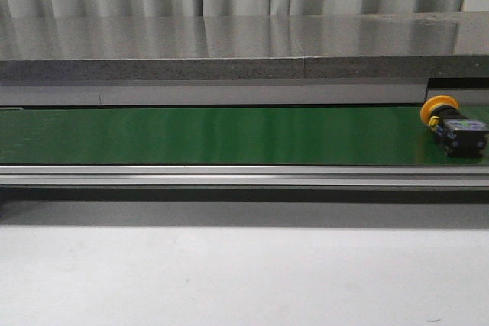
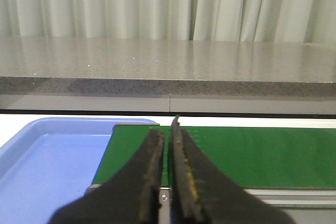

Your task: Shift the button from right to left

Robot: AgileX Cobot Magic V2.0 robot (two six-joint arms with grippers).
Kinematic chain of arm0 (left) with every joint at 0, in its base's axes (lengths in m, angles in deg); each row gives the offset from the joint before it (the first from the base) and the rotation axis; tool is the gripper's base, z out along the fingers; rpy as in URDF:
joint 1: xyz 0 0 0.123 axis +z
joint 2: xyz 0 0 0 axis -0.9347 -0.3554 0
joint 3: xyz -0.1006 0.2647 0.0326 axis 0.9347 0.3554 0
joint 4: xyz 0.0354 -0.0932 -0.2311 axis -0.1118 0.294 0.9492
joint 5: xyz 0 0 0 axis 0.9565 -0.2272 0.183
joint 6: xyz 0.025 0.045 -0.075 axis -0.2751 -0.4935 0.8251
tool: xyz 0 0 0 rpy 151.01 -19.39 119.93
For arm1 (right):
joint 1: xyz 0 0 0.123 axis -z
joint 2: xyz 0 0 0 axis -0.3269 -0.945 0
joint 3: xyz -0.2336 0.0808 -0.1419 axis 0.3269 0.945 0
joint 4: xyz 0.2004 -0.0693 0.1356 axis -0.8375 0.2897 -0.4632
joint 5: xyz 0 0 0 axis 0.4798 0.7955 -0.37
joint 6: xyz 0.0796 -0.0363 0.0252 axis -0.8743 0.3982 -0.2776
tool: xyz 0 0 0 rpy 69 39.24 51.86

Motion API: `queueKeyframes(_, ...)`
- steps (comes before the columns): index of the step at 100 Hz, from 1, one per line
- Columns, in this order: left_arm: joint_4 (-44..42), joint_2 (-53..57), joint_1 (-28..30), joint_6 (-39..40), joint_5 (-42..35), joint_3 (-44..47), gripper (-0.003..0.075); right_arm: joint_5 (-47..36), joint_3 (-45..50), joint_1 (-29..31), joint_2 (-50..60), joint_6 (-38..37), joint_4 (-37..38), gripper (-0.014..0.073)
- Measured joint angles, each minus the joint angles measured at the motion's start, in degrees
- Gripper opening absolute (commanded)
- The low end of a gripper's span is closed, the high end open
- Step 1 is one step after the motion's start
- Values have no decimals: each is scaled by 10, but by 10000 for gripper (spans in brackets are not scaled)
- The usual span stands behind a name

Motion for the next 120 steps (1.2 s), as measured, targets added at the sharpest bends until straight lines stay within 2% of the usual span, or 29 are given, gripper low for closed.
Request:
queueKeyframes(22, 0, 0, 0, 0, 0, 0, 5, 0, 8, 0, 15, 0, 0, 329)
queueKeyframes(58, 0, 0, 0, 0, 0, 0, 5, 27, 8, 0, 15, 0, 0, -74)
queueKeyframes(120, 0, 0, 0, 0, 0, 0, 5, 36, 8, 0, 15, 0, 0, -67)
